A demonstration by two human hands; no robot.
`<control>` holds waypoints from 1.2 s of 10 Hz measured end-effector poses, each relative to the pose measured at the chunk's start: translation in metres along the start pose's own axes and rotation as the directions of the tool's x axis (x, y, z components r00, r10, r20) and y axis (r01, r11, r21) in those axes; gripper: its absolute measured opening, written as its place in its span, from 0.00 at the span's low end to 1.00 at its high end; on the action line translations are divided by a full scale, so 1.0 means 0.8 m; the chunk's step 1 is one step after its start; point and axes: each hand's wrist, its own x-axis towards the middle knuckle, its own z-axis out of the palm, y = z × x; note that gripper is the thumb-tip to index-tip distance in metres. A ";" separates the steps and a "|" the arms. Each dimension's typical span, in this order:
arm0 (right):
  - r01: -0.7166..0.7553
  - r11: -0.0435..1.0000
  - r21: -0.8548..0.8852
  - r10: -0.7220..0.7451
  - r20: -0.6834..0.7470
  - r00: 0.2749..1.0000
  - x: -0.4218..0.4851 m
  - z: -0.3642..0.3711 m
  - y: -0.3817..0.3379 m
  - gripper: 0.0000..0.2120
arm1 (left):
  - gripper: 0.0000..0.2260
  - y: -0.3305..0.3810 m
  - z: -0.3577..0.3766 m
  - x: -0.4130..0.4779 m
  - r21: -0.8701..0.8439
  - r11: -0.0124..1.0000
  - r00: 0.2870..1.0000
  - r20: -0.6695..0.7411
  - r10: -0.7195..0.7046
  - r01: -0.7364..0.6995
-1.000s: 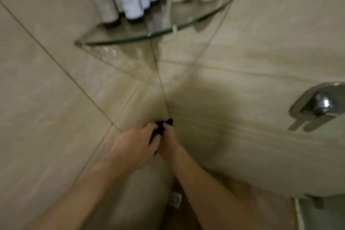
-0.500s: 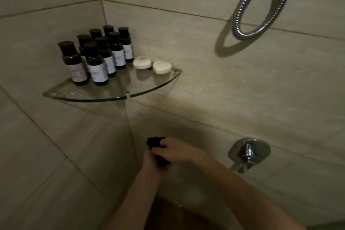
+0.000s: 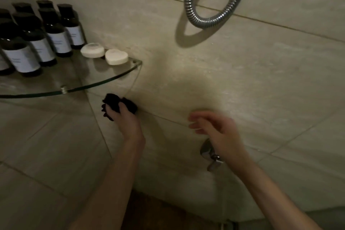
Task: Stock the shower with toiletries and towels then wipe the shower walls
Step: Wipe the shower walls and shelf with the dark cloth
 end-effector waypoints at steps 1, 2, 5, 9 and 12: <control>0.115 0.987 0.109 -0.089 -0.214 0.973 -0.003 -0.032 0.003 0.13 | 0.28 -0.029 0.013 -0.106 0.155 0.963 0.953 0.241 0.181 -0.222; 0.270 0.956 0.117 -0.198 -0.425 0.883 -0.022 -0.053 -0.005 0.12 | 0.28 -0.058 0.034 -0.221 0.218 0.677 0.644 0.601 0.474 -0.703; 0.353 0.923 -0.154 -0.360 -0.675 0.644 -0.061 -0.116 -0.015 0.11 | 0.34 -0.066 0.056 -0.161 -0.054 -0.144 -0.117 0.870 0.478 -0.988; 0.538 0.381 -0.752 -0.813 0.005 0.582 0.008 -0.095 -0.070 0.08 | 0.31 -0.067 -0.003 -0.088 0.378 0.857 0.911 0.350 0.219 -0.351; 0.503 0.615 -0.607 -0.736 -0.213 0.643 -0.023 -0.132 -0.104 0.09 | 0.37 -0.095 0.051 -0.267 0.367 0.906 0.857 0.515 -0.010 -0.210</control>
